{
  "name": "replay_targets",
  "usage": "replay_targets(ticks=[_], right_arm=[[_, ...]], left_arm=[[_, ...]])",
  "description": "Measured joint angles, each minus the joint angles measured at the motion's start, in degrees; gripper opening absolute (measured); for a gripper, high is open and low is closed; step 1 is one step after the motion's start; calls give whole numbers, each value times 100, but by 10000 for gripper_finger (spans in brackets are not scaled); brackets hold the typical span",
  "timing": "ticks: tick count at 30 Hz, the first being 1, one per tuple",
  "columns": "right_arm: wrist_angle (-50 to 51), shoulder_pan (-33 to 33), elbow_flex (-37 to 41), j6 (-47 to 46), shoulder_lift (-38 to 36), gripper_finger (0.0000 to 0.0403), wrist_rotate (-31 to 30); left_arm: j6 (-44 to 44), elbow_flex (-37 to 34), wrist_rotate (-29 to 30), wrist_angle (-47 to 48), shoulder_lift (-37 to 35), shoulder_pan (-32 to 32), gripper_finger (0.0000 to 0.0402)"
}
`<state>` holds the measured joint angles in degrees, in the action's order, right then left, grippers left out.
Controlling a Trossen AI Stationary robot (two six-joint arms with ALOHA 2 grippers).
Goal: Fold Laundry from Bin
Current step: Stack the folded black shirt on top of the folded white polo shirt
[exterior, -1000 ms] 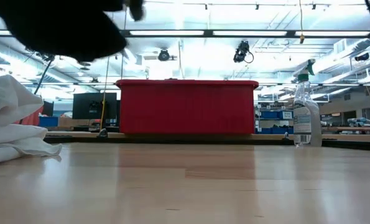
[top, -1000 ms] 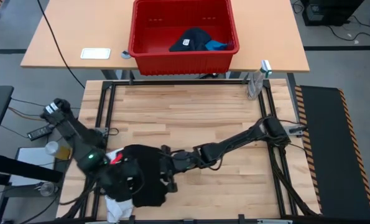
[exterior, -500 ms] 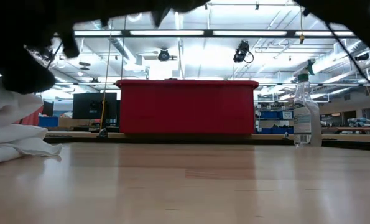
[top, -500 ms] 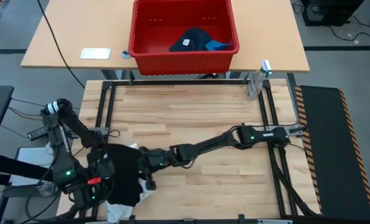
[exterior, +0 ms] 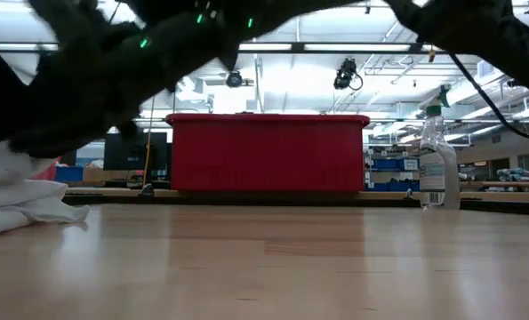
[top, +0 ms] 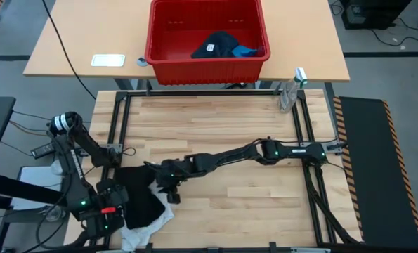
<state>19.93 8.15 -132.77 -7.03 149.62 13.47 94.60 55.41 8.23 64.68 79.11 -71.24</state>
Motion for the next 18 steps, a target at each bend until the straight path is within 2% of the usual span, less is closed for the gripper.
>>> replay_targets(ticks=[6,10,12,15,18], right_arm=[[1062,-52,-2,317,-492,122,-11],[1239,-19,2,523,-811,122,-15],[1083,55,0,523,-963,122,52],[799,141,-7,544,-1014,122,46],[722,164,-2,708,-924,122,-472]], left_arm=[[-58,449,-549,601,0,22,160],[-48,1190,-448,1524,0,-126,160],[-65,1586,-143,1766,-2,-185,160],[-209,1990,761,1619,-4,-261,160],[-450,1993,1602,1083,-4,-199,160]])
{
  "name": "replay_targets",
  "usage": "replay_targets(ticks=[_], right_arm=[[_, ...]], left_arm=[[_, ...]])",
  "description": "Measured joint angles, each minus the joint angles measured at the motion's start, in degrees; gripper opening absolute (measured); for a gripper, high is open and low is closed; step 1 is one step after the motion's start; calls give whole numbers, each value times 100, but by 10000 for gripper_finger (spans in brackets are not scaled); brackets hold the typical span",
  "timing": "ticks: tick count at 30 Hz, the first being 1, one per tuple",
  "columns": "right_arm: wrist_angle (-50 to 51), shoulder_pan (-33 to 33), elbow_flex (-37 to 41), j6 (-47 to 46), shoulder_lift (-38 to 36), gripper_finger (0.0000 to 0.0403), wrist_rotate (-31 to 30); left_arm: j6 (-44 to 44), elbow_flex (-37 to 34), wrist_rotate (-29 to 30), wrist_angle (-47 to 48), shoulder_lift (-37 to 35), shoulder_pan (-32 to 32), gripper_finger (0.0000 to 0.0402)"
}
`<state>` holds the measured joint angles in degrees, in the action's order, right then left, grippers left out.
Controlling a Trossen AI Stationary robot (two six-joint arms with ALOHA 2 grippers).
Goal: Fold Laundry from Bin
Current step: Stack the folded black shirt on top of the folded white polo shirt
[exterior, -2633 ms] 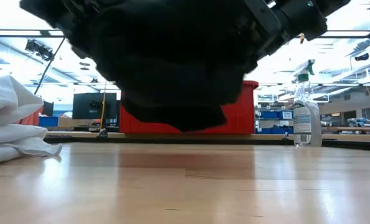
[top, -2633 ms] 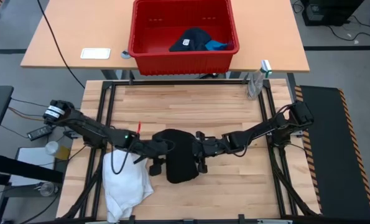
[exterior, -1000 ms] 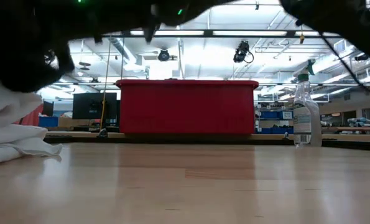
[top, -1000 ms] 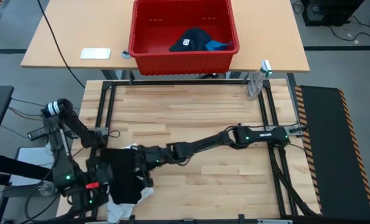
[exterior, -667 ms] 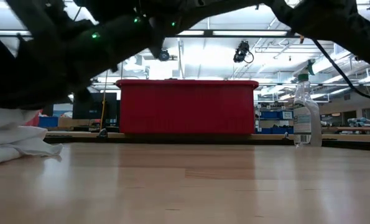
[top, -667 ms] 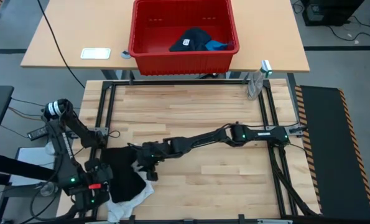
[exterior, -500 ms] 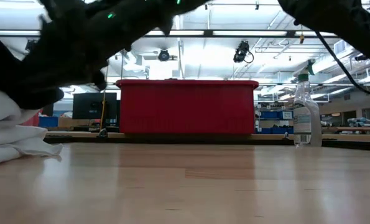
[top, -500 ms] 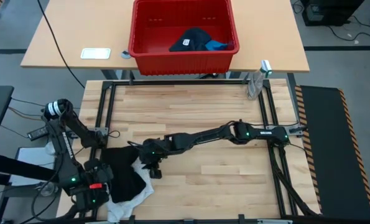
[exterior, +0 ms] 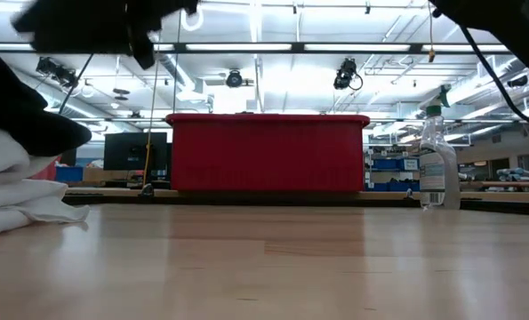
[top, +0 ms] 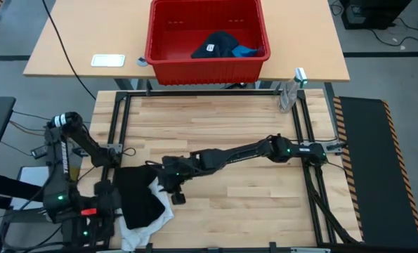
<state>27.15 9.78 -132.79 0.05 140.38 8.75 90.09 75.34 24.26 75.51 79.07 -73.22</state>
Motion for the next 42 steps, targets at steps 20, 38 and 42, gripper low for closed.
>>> replay_targets(ticks=[20,38,42], right_arm=[[-2934,-789,2069,1224,29,121,-981],[-2451,-690,2234,-806,-689,121,1010],[-2466,-493,2234,-1019,-741,121,1037]], left_arm=[[40,-1519,199,-1605,264,1048,160],[504,-2156,255,-1995,269,995,160],[262,-1919,233,-2061,269,968,160]])
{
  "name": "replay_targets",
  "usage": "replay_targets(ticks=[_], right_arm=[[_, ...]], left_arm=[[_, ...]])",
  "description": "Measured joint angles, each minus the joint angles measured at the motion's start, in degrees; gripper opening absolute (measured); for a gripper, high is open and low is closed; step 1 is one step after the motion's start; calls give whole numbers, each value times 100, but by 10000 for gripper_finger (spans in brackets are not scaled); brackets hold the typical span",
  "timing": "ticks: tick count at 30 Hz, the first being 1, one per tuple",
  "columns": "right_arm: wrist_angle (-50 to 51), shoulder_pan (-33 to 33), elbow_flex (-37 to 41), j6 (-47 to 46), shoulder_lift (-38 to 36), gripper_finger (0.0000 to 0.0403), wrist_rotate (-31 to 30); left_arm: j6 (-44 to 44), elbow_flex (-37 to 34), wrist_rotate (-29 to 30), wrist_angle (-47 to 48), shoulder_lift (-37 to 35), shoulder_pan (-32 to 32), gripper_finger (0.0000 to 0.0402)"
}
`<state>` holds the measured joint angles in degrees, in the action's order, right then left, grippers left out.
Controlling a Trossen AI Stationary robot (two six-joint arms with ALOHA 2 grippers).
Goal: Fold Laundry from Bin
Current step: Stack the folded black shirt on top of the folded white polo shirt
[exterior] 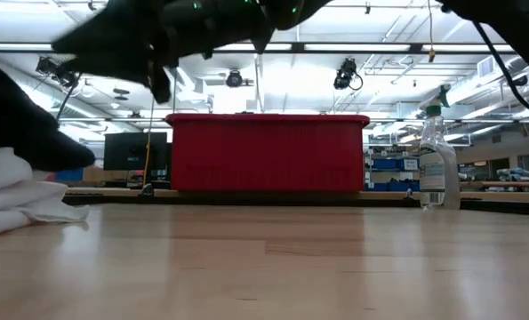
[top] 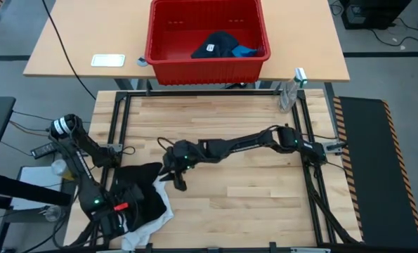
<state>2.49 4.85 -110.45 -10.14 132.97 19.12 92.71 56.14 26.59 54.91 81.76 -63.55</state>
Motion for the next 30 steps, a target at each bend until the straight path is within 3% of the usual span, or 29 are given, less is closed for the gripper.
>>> replay_targets(ticks=[7,10,14,23,26,30], right_arm=[[-962,304,-2,-547,-15,121,-263],[-928,385,-6,-356,-13,121,-609],[-793,433,-204,-374,-12,121,-604],[-181,575,-199,-328,-46,121,182],[127,804,-195,-146,-44,121,81],[629,1002,-192,38,-327,118,-524]], left_arm=[[-212,272,-19,-11,0,-7,160],[-246,436,-19,48,0,-7,160],[-577,815,-17,354,0,-7,160],[-1498,1936,25,1843,-9,9,159],[-1360,1898,285,2363,-78,3,155],[-1304,1421,562,2202,-533,6,143]])
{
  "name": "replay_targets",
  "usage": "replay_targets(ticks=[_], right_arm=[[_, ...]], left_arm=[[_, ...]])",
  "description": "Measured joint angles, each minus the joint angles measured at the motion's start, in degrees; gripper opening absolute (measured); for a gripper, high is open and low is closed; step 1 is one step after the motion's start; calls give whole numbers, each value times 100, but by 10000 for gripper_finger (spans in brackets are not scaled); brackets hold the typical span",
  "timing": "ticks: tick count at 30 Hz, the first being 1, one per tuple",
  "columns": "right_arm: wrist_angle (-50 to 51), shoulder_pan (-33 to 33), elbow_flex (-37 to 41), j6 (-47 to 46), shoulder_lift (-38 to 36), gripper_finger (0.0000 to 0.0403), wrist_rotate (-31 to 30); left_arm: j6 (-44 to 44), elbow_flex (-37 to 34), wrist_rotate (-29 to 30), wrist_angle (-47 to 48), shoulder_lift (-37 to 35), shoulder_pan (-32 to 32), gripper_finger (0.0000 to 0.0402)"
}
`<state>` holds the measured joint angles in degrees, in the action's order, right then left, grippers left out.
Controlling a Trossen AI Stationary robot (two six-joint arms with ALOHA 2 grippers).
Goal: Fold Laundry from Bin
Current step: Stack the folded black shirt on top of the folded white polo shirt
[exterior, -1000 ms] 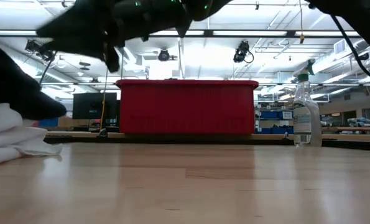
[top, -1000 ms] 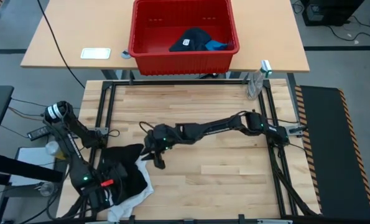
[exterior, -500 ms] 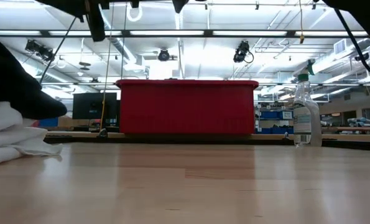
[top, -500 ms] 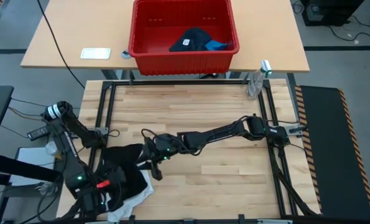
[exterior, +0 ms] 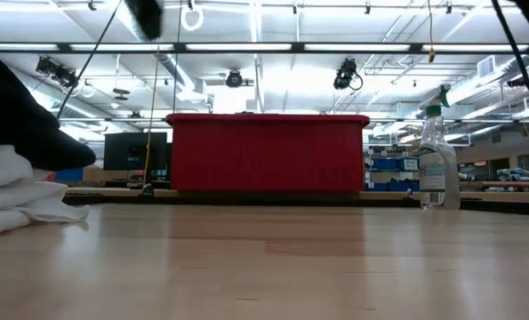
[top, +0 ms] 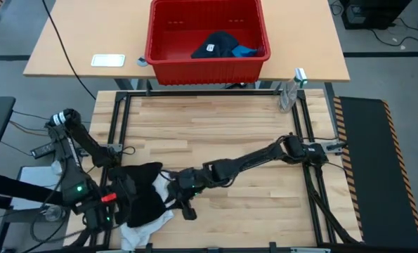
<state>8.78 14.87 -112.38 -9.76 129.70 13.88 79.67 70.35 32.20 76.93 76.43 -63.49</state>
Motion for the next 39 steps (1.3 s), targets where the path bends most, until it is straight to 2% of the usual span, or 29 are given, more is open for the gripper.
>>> replay_targets(ticks=[4,10,14,19,22,26,31,36,38,39], right_arm=[[901,11,-3,302,-559,116,-650],[1500,-56,660,446,-1463,116,-1601],[1007,-103,1767,0,-2000,116,-1727],[-134,-94,3130,-766,-2491,116,-1735],[-498,-67,3606,-1154,-2672,116,-1783],[-657,-30,3773,-1266,-2788,116,-1979],[-649,-4,3740,-1370,-2875,116,-2030],[-618,-30,3735,-1517,-3295,116,-2030],[-510,-71,3733,-1465,-3518,116,-2028],[-487,-83,3733,-1379,-3623,116,-2022]], left_arm=[[-591,-432,-6,-502,-576,216,129],[-2091,-898,-1139,-698,-1208,1201,117],[-2676,-1343,-1284,-837,-1550,1873,117],[-2885,-1970,-1353,-1221,-1833,2549,116],[-3118,-2346,-1603,-1681,-1876,2773,116],[-2993,-2705,-1614,-1667,-1856,2962,116],[-3144,-2431,-1565,-1602,-2031,3030,116],[-3682,-1574,-2077,-1591,-2103,3032,116],[-3859,-1171,-1910,-1590,-2103,3032,116],[-3933,-979,-1631,-1598,-2103,3032,116]])
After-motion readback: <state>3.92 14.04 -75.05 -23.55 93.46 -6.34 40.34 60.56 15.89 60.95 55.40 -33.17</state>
